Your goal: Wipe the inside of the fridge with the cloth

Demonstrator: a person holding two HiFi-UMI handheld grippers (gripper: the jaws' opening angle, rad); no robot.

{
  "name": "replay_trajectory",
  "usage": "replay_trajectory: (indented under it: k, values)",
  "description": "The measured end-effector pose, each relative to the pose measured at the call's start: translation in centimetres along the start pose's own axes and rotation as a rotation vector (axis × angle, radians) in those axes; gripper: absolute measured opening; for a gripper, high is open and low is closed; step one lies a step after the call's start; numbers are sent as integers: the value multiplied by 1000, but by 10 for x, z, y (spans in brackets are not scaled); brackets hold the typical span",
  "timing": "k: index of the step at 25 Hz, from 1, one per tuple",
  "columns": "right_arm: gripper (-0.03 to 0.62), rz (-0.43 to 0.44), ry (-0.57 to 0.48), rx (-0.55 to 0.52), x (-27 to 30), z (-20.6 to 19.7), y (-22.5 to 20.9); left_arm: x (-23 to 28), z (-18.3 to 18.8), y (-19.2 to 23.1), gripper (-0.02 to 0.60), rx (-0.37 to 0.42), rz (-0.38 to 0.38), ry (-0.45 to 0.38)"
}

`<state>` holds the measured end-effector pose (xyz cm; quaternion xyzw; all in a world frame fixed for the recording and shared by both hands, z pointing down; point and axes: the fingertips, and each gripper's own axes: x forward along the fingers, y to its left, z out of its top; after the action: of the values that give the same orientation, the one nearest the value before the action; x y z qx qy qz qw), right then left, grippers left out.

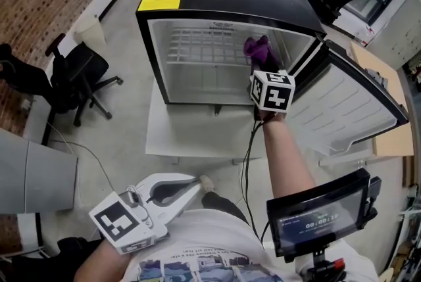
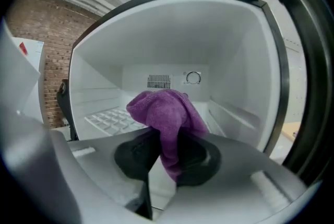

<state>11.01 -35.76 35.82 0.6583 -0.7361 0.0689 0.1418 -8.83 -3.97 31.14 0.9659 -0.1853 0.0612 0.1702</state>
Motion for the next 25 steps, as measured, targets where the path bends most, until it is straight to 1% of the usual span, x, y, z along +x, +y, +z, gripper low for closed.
replay_trajectory:
  k: [2, 7, 10, 12, 16, 20, 25]
  values:
    - [74, 36, -3, -6, 2, 2, 20, -4, -1, -2, 8, -19, 8, 0]
    - [74, 131, -13, -25, 10, 6, 74, -18, -11, 5, 8, -20, 66, 20]
    - [74, 186, -20, -31, 15, 9, 105, -28, -13, 6, 8, -37, 99, 6]
    - [74, 225, -25, -31, 18, 12, 126, -35, -10, 6, 8, -30, 116, -18]
    - [74, 305, -40, -9, 22, 18, 165, -50, -9, 8, 8, -32, 167, -35]
    - [74, 395, -56, 43, 25, 21, 200, -64, -14, 11, 8, -44, 215, -40]
    - [74, 456, -72, 77, 20, 22, 227, -77, -22, 10, 8, -48, 247, -46]
